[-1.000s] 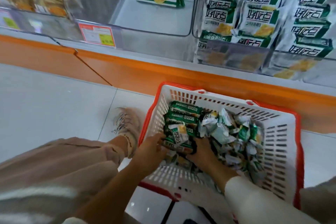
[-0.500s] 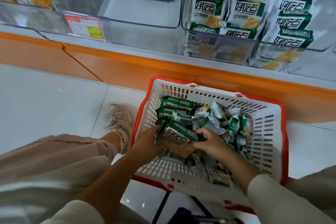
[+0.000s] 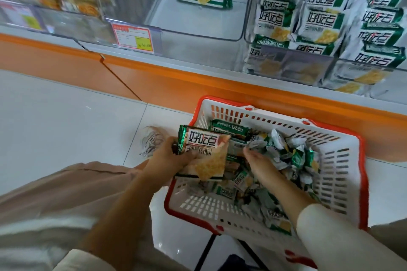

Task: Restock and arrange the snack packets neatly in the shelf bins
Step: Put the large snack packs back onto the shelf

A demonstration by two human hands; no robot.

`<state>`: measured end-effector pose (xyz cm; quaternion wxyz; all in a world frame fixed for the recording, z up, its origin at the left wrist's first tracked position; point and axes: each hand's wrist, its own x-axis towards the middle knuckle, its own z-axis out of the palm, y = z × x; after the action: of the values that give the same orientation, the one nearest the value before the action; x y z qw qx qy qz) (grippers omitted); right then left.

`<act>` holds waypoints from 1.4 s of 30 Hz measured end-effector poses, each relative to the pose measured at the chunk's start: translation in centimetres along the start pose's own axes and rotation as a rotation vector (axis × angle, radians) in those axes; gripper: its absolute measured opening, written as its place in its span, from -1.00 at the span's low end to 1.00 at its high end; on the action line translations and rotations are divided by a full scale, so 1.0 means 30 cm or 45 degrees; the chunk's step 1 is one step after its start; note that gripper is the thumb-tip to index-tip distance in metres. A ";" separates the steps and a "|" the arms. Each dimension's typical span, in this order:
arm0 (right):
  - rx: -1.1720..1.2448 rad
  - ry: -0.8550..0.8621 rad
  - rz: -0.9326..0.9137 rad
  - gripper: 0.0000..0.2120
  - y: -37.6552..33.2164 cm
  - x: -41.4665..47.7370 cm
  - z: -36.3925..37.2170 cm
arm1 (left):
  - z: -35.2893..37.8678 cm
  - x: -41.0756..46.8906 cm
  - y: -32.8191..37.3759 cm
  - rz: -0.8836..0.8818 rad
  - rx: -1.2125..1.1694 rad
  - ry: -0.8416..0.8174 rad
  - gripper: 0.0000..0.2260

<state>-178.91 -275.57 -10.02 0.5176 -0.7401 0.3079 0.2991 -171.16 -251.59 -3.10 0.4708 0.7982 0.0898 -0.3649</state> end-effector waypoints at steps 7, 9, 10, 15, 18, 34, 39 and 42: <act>-0.897 0.095 -0.211 -0.44 0.093 0.149 0.113 | -0.065 0.006 0.044 0.016 -0.263 0.208 -0.68; -1.100 0.091 -0.199 -0.35 0.095 0.156 0.132 | -0.067 0.009 0.048 -0.005 -0.331 0.249 -0.69; -1.157 0.108 -0.217 -0.32 0.097 0.155 0.142 | -0.066 0.009 0.053 -0.015 -0.349 0.265 -0.68; -1.151 0.174 -0.319 -0.39 0.111 0.163 0.145 | -0.069 0.007 0.068 0.002 -0.378 0.305 -0.70; -0.669 0.091 -0.280 -0.52 0.063 0.111 0.102 | -0.077 -0.002 0.088 0.036 -0.327 0.309 -0.71; -0.045 0.448 -0.539 -0.97 -0.354 -0.527 -0.316 | -0.260 -0.220 0.544 0.556 -0.323 0.101 -0.71; -0.196 0.606 -0.634 -0.55 -0.552 -0.632 -0.379 | -0.399 -0.274 0.649 0.707 -0.489 0.217 -0.86; -0.086 0.747 -0.793 -0.67 -0.703 -0.649 -0.395 | -0.468 -0.265 0.629 0.699 -0.714 0.304 -0.82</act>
<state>-173.59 -278.19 20.48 0.4493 -0.8680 0.1941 -0.0846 -160.68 -248.72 19.23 0.7363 0.6700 0.0235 -0.0920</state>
